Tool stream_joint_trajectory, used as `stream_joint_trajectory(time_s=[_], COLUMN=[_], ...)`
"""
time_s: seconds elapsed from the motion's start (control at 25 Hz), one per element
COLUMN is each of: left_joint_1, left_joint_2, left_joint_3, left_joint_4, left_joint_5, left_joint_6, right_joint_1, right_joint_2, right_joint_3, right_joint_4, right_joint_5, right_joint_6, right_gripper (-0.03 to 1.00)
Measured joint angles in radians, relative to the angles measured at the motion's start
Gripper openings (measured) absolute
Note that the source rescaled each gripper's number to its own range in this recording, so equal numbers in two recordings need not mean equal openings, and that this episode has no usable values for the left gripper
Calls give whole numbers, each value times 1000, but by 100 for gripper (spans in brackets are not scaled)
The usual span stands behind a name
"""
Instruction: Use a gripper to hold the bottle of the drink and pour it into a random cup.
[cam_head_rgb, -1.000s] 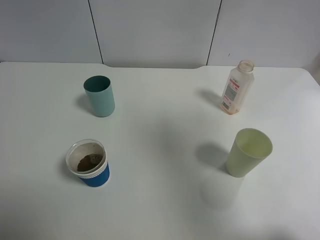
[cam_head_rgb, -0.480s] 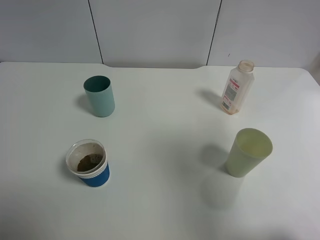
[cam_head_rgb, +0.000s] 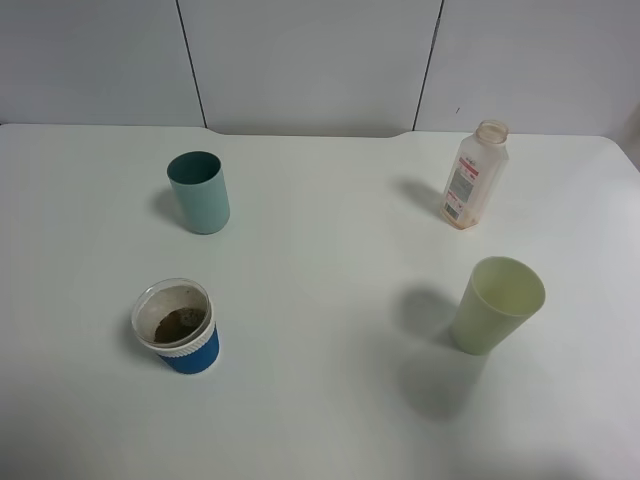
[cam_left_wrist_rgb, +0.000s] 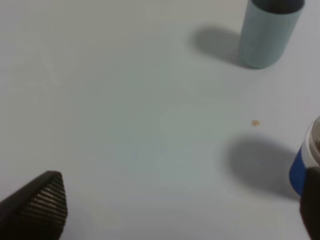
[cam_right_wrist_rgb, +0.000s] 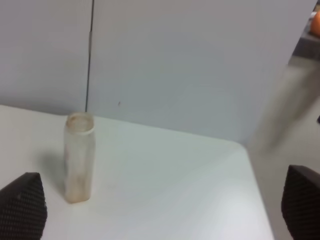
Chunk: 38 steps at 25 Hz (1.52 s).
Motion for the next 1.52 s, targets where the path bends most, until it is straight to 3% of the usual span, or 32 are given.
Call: stream_joint_trajectory(time_s=[0.16, 0.36, 0.72, 1.52], left_joint_1=[0, 0, 0, 0], left_joint_2=[0, 0, 0, 0], left_joint_3=[0, 0, 0, 0], left_joint_4=[0, 0, 0, 0], left_joint_5=[0, 0, 0, 0], left_joint_6=[0, 0, 0, 0], right_joint_1=[0, 0, 0, 0], right_joint_2=[-61, -68, -68, -68], right_joint_3=[46, 47, 52, 82], right_joint_4=[64, 151, 245, 222], right_joint_5=[33, 166, 331, 306], right_joint_6=[-45, -124, -120, -8], right_gripper=[100, 100, 100, 100])
